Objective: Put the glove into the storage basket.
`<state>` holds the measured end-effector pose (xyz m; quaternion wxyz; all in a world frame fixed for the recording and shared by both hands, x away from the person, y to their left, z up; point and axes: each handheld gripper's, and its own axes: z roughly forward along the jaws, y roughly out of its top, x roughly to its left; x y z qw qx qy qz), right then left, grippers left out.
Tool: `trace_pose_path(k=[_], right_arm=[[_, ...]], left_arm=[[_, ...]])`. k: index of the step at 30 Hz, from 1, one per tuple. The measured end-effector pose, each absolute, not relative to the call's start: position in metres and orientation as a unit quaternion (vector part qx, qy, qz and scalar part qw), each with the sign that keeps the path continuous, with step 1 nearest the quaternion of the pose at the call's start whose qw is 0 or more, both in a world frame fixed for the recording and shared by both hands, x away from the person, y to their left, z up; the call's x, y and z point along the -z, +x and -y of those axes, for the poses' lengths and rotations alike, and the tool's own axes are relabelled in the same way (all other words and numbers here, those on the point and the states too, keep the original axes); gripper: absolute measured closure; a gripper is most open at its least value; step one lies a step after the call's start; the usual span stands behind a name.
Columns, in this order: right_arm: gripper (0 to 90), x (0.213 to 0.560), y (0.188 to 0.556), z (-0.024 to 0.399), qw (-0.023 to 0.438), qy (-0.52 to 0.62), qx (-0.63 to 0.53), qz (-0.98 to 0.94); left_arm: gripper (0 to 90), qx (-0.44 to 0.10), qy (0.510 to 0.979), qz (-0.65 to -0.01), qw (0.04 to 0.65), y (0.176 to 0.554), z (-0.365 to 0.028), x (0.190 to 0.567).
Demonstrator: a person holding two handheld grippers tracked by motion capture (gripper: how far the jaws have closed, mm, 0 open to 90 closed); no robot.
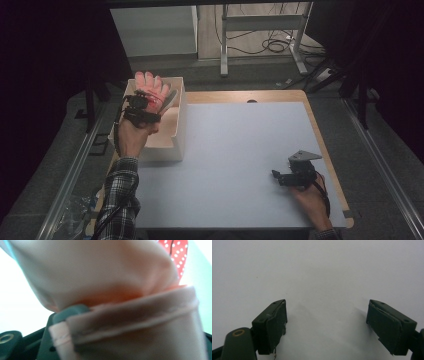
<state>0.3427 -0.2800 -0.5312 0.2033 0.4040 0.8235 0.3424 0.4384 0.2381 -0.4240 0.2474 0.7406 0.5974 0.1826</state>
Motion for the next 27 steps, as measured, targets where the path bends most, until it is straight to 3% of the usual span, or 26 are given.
trace_pose_path(k=[27], right_arm=[[17.2, 0.531, 0.343, 0.28, 0.204, 0.403, -0.343, -0.824]], left_arm=[[39.6, -0.131, 0.764, -0.608, 0.173, 0.486, -0.218, 0.475]])
